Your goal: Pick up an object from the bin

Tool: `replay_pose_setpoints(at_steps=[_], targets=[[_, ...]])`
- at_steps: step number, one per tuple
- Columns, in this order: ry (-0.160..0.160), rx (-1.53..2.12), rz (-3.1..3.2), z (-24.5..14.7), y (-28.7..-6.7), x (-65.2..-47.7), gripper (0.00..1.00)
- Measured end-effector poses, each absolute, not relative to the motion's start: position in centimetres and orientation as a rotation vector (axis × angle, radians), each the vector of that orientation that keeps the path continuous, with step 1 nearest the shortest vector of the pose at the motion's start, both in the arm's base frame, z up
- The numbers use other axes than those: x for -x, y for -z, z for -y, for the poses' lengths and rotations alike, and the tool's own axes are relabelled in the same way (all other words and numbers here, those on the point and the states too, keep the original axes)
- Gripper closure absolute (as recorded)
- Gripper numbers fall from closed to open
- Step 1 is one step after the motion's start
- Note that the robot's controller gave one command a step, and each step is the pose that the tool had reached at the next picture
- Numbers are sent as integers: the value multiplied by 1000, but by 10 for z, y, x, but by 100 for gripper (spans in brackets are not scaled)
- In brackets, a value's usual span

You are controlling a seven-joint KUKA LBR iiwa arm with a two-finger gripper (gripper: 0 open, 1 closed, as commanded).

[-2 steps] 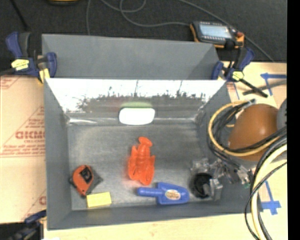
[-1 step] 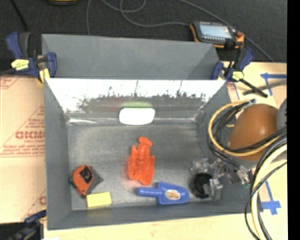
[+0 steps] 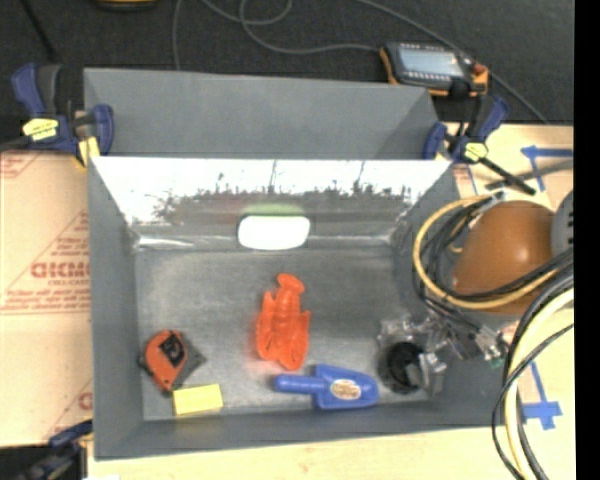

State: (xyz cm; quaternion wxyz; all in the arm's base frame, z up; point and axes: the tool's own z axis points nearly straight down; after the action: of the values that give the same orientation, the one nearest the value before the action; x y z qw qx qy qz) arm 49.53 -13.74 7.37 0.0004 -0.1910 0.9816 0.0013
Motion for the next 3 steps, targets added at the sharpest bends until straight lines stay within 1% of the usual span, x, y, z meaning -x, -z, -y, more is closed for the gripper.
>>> replay_pose_setpoints(at_steps=[1,2,3], targets=[[20,684,-3058,98,-75,-497,100],[14,779,-3030,67,-76,-497,100],[14,779,-3030,67,-76,-497,100]])
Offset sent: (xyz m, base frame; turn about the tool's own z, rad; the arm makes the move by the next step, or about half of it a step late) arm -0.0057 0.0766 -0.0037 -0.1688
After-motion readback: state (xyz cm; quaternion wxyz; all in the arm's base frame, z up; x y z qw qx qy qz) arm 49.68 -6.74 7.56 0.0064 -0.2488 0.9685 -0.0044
